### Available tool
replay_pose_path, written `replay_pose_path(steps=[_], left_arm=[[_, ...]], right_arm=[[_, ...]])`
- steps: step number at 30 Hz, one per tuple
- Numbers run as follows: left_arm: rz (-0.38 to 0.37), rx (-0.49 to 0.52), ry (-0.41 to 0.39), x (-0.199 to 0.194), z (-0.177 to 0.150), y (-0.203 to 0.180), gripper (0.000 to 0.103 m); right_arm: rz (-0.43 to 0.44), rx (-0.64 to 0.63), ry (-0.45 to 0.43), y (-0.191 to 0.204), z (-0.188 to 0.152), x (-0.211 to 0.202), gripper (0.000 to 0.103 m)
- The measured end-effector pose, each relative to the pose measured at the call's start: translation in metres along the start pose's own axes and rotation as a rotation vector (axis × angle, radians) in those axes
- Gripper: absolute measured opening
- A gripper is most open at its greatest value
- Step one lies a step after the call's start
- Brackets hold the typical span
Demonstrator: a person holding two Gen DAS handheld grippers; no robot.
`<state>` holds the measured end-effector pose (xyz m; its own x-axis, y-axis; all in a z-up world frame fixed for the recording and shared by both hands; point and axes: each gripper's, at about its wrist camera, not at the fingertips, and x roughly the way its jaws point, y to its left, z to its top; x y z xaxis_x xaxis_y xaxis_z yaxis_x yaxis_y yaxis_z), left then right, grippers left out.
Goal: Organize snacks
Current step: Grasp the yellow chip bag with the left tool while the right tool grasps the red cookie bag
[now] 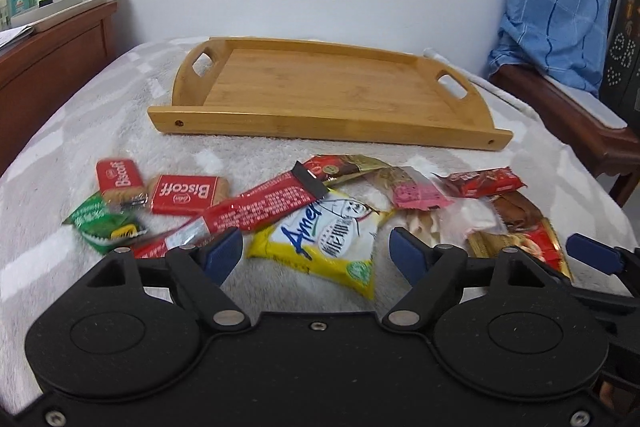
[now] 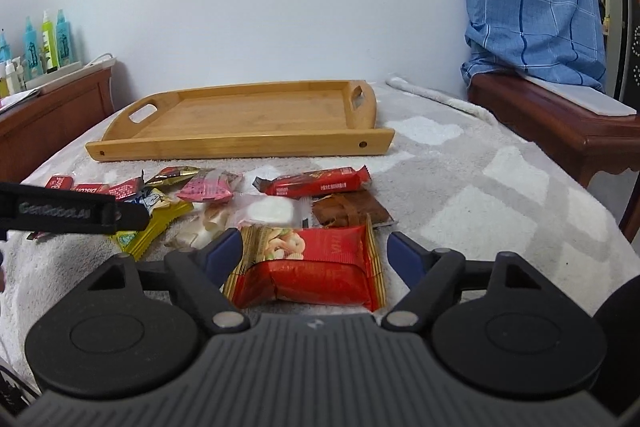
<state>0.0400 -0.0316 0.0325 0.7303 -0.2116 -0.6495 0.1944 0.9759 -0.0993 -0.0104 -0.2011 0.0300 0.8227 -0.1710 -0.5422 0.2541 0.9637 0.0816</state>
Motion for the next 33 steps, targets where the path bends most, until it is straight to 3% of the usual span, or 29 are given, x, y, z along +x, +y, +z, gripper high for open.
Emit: replay_pose_path(steps=[11, 18, 22, 33], left_arm=[[-0.004, 0.001, 0.048, 0.024, -0.001, 0.000, 0.078], [-0.015, 0.012, 0.046, 0.013, -0.004, 0.000, 0.057], [-0.022, 0.019, 0.046, 0.004, -0.008, -0.004, 0.056], [-0.034, 0.062, 0.015, -0.022, -0.013, -0.018, 0.056]], right_arm=[[-0.007, 0.027, 0.043, 0.000, -0.003, 0.009, 0.087], [0.009, 0.032, 0.062, 0.002, -0.005, 0.012, 0.082], [0.015, 0.025, 0.060, 0.004, -0.005, 0.011, 0.071], [0.003, 0.071, 0.032, 0.000, -0.006, 0.004, 0.068]])
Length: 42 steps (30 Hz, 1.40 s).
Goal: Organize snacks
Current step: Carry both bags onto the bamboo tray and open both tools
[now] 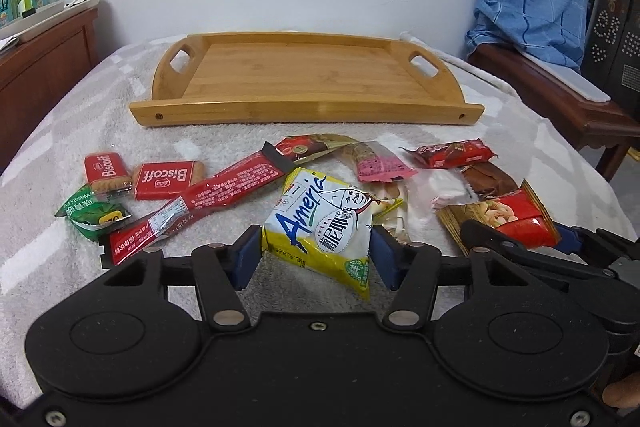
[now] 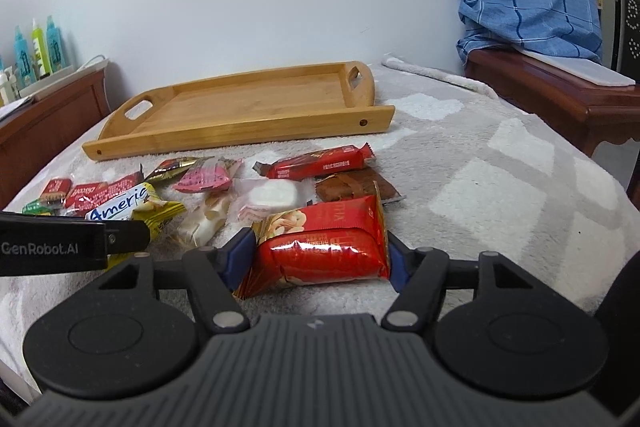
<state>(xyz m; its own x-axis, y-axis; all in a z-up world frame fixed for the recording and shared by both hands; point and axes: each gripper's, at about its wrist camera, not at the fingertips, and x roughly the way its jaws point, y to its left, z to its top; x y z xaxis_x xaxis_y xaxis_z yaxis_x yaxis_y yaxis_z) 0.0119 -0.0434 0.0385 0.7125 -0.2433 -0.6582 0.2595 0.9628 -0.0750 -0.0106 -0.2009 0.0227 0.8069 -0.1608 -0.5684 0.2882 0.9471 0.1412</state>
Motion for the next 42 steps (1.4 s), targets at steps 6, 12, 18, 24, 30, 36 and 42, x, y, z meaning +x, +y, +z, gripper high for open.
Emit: replay_pose_path(steps=[6, 12, 18, 24, 30, 36, 42], left_arm=[[0.005, 0.000, -0.010, -0.008, 0.004, 0.000, 0.055], [0.012, -0.015, -0.047, -0.020, 0.011, 0.001, 0.055], [0.018, -0.019, -0.083, -0.030, 0.026, 0.000, 0.055], [0.023, -0.027, -0.103, -0.029, 0.049, -0.001, 0.055], [0.032, -0.051, -0.117, -0.015, 0.083, 0.002, 0.055], [0.044, -0.093, -0.103, 0.015, 0.116, 0.008, 0.055], [0.062, -0.128, -0.073, 0.059, 0.141, 0.018, 0.055]], right_arm=[[0.008, 0.012, -0.030, -0.002, 0.002, -0.008, 0.067], [0.032, 0.033, -0.072, -0.008, 0.010, -0.019, 0.067], [0.060, 0.094, -0.092, -0.020, 0.025, -0.025, 0.067], [0.079, 0.102, -0.138, -0.029, 0.051, -0.019, 0.067], [0.123, 0.106, -0.166, -0.035, 0.087, 0.009, 0.067], [0.144, 0.099, -0.148, -0.035, 0.120, 0.053, 0.067], [0.216, 0.124, -0.098, -0.035, 0.137, 0.097, 0.067]])
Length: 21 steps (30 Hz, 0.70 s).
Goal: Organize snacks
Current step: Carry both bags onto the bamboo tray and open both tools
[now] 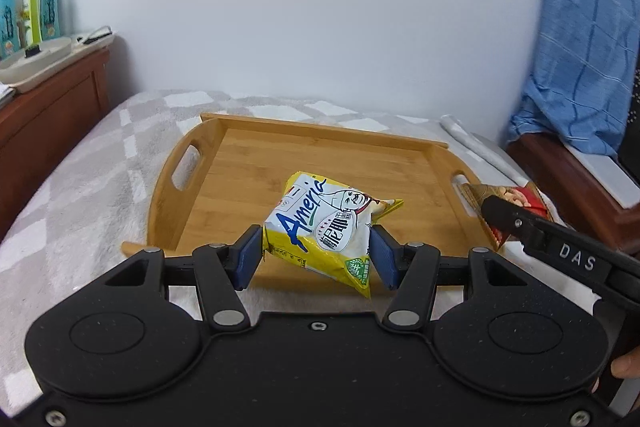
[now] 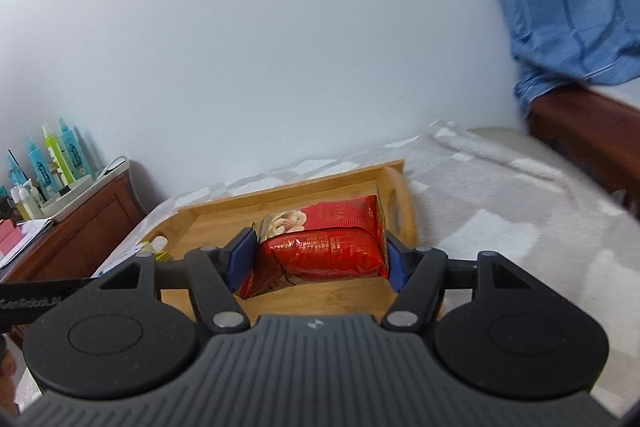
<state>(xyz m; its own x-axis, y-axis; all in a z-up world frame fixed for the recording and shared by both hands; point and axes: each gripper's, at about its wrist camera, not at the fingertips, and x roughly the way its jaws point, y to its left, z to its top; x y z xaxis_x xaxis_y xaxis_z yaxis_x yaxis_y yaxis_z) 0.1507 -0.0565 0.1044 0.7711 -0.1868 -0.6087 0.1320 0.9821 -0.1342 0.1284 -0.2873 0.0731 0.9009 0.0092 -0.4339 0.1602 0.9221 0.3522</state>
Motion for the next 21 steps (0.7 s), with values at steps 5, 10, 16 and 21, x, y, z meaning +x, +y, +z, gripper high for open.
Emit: replay_pose_path(steps=[5, 10, 16, 21], left_arm=[[0.014, -0.001, 0.031, 0.034, 0.004, 0.004, 0.055], [0.033, 0.009, 0.063, 0.059, 0.002, 0.005, 0.055], [0.036, 0.035, 0.075, 0.073, -0.004, 0.000, 0.055], [0.039, 0.033, 0.091, 0.082, -0.007, -0.003, 0.055]], right_arm=[[0.000, -0.028, 0.056, -0.001, -0.005, 0.032, 0.067], [-0.008, -0.031, 0.110, -0.001, -0.013, 0.048, 0.067], [-0.003, -0.057, 0.143, 0.004, -0.017, 0.057, 0.068], [-0.004, -0.050, 0.163, 0.004, -0.020, 0.064, 0.068]])
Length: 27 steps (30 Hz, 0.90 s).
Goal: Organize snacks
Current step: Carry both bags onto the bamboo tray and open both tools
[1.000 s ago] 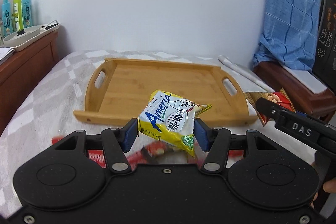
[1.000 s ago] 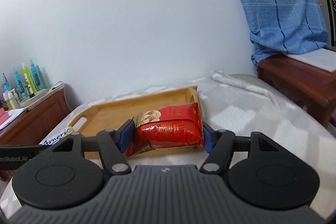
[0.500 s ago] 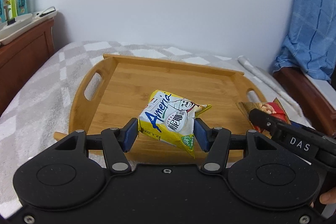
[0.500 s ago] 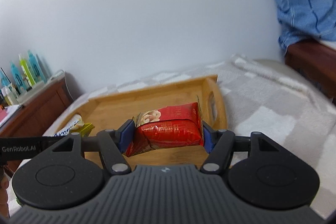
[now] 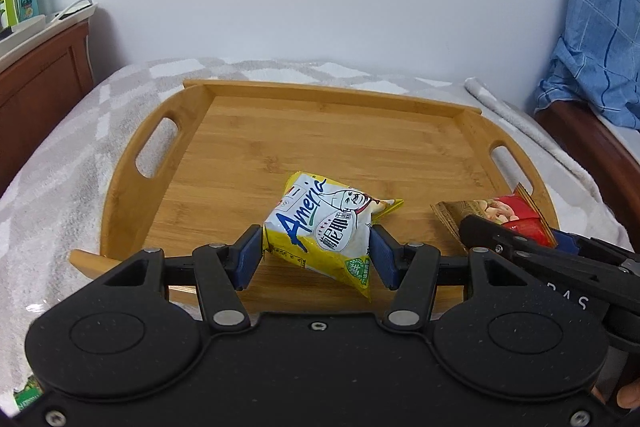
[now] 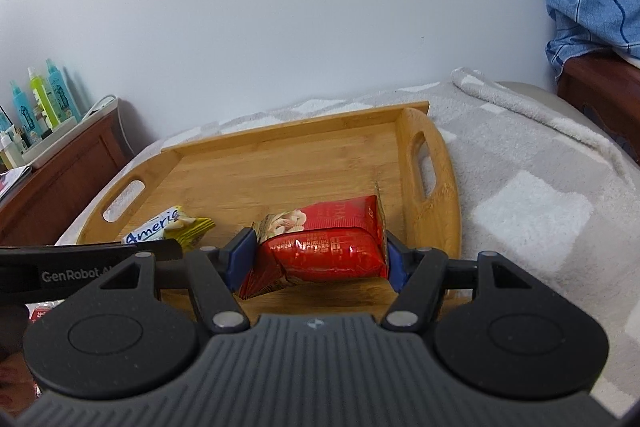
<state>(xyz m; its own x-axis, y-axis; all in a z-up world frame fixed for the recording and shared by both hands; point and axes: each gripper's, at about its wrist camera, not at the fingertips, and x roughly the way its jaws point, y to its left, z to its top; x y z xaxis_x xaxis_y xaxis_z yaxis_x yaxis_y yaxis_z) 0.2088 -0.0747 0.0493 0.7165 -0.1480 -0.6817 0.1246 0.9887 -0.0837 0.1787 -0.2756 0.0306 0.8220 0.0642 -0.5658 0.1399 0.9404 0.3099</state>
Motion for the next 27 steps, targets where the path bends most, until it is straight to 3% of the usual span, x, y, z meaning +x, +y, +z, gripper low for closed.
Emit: replay_pose_path(steps=[18, 27], left_arm=[[-0.003, 0.002, 0.006, 0.011, -0.003, -0.002, 0.055], [-0.012, -0.009, 0.005, 0.012, -0.002, 0.002, 0.057]], right_arm=[[-0.003, -0.017, 0.023, 0.003, -0.001, 0.008, 0.068], [0.004, -0.022, 0.014, 0.004, -0.001, 0.008, 0.074]])
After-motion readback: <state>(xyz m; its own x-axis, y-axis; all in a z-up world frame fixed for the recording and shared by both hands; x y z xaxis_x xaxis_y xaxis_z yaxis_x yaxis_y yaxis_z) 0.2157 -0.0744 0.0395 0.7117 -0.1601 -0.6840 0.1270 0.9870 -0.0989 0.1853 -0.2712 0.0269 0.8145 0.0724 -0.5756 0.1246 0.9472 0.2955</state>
